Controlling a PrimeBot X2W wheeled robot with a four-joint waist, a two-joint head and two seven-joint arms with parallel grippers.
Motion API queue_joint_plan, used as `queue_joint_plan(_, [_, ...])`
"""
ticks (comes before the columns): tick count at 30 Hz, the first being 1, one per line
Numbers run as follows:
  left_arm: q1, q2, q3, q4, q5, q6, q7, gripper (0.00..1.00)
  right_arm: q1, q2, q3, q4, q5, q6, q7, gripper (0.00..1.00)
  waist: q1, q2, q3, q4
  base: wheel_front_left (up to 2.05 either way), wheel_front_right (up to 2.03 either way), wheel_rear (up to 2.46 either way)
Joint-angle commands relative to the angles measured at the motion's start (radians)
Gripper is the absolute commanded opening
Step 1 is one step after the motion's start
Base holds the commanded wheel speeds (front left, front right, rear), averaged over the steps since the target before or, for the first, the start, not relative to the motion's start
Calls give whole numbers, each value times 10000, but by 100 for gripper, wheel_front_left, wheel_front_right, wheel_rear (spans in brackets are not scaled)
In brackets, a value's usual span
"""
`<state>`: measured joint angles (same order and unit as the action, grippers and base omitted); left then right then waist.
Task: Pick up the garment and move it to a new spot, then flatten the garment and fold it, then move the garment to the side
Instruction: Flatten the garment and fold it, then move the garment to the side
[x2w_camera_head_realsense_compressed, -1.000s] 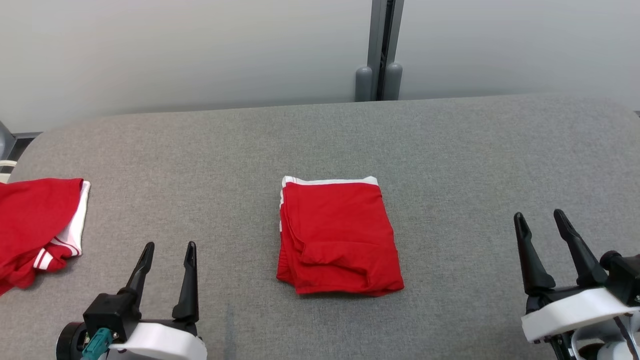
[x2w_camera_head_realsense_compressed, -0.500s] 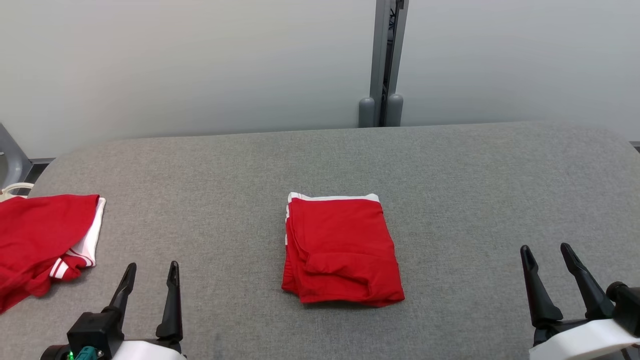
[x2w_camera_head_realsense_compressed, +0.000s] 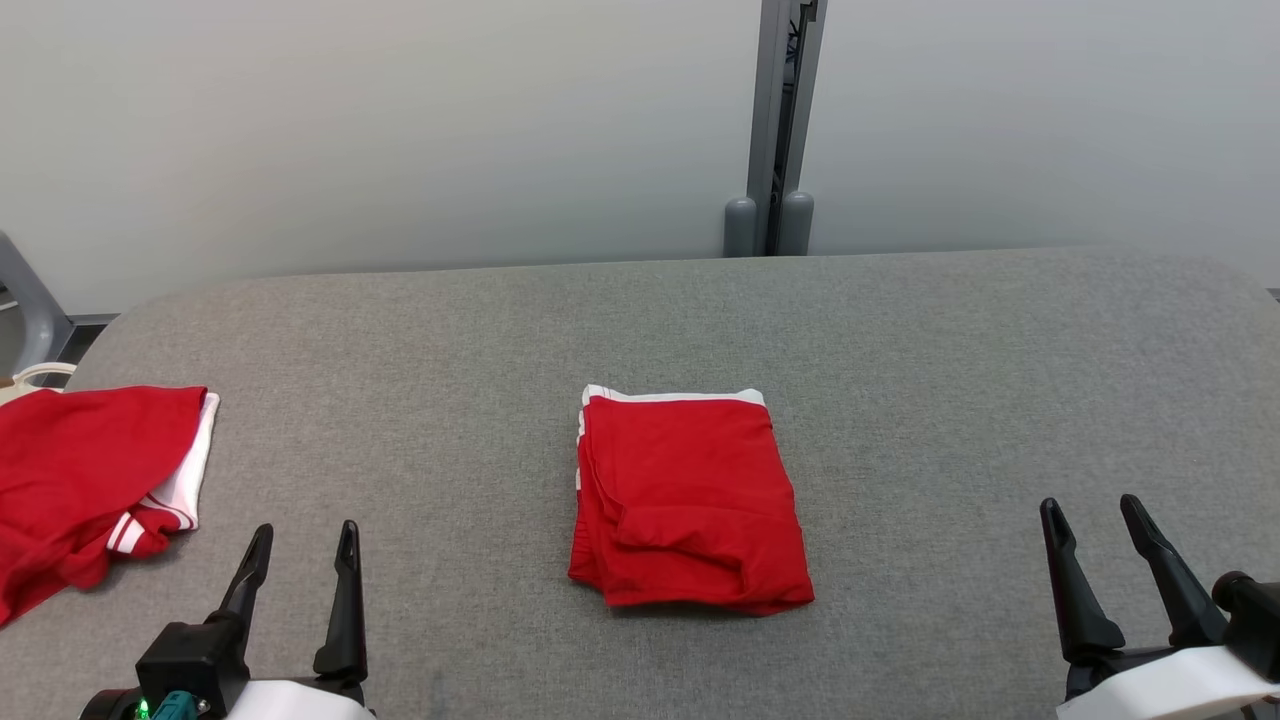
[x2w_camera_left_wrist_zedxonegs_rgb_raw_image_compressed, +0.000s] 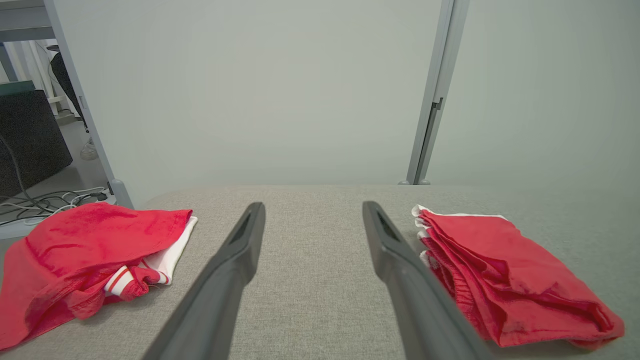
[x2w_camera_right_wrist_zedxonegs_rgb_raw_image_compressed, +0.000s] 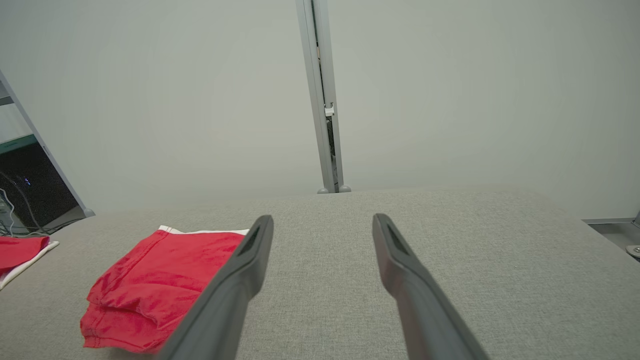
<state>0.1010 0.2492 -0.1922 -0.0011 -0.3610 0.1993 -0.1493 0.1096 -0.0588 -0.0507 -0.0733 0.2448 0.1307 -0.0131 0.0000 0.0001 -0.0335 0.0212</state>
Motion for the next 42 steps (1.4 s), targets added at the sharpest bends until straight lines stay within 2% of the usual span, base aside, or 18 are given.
queue_joint_plan(1, [107,57,1,-42,39,68,36,100,97,-6,-42,11,21,3,34,100,0,-1,6,13,0,0,0])
queue_joint_plan(10, [-188,74,-109,-156,125,162,85,100,85,33,-204,82,39,3,12,100,0,-1,167,309,0,0,0])
queue_joint_plan(20, [-987,-73,-310,-371,230,84,-135,100,-775,-380,-344,684,177,3,57,100,0,-1,1174,1422,0,0,0])
queue_joint_plan(28, [-1796,-355,-429,-55,146,-74,-557,100,-1856,-869,375,2063,548,3,203,100,0,-1,1940,2308,0,0,0])
queue_joint_plan(31, [-2087,-516,-495,204,113,-174,-762,100,-2330,-1037,857,3109,919,3,205,100,0,-1,2130,2706,0,0,0])
queue_joint_plan(42, [-2479,-658,-513,680,148,-361,-1043,100,-3306,-1231,1875,5323,1781,3,460,100,0,-1,2192,3056,0,0,0])
